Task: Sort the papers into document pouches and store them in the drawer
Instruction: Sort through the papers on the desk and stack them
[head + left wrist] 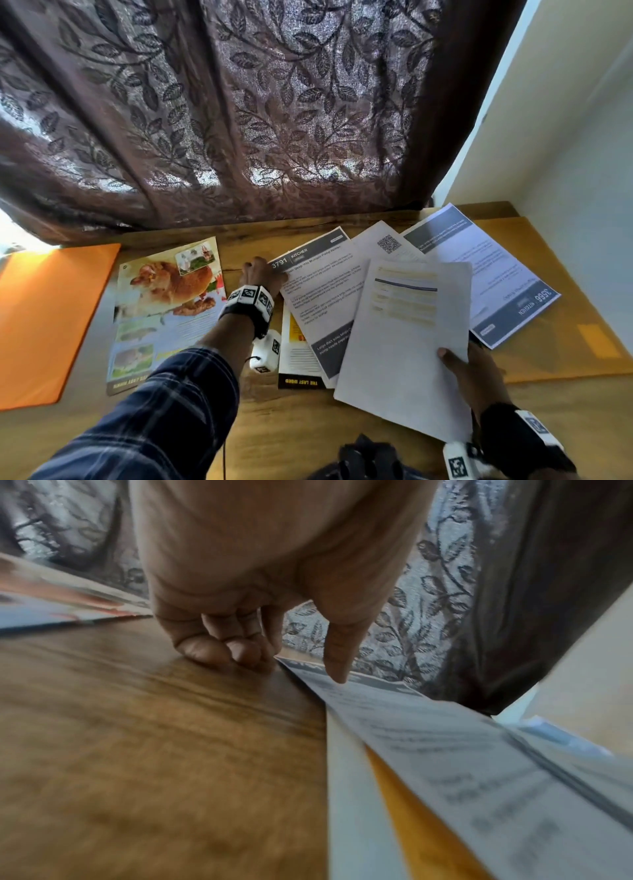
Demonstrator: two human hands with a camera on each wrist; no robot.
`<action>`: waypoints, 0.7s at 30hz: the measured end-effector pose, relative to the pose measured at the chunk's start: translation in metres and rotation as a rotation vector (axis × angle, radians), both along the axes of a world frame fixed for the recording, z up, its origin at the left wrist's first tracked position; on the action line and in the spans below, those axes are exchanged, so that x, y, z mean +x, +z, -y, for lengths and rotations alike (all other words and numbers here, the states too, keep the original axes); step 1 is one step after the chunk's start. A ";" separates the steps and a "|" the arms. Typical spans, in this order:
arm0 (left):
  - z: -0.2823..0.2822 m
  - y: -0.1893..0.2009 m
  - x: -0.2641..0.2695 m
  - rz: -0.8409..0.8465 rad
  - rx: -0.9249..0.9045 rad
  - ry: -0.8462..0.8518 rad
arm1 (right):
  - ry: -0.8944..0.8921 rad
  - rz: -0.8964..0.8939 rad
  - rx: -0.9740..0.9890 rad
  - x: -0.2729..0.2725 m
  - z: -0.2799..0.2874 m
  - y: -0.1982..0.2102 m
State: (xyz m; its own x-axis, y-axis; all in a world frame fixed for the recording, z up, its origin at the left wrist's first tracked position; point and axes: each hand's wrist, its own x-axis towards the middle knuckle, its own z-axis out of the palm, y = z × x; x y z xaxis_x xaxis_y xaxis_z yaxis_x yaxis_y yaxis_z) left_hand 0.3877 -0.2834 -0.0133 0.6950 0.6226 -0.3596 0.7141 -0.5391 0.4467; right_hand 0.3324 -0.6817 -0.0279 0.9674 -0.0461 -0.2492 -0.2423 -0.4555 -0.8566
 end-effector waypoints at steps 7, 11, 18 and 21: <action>-0.015 0.001 0.013 -0.011 -0.027 -0.011 | 0.022 0.009 -0.033 0.001 -0.001 0.003; -0.027 -0.004 0.021 -0.003 -0.039 -0.052 | 0.034 0.016 -0.026 0.002 -0.001 0.002; -0.003 0.013 0.010 0.407 -0.658 0.039 | 0.016 0.007 -0.037 0.006 0.004 -0.013; 0.026 0.023 -0.015 0.345 -0.906 0.034 | 0.009 0.009 -0.030 0.006 0.006 -0.019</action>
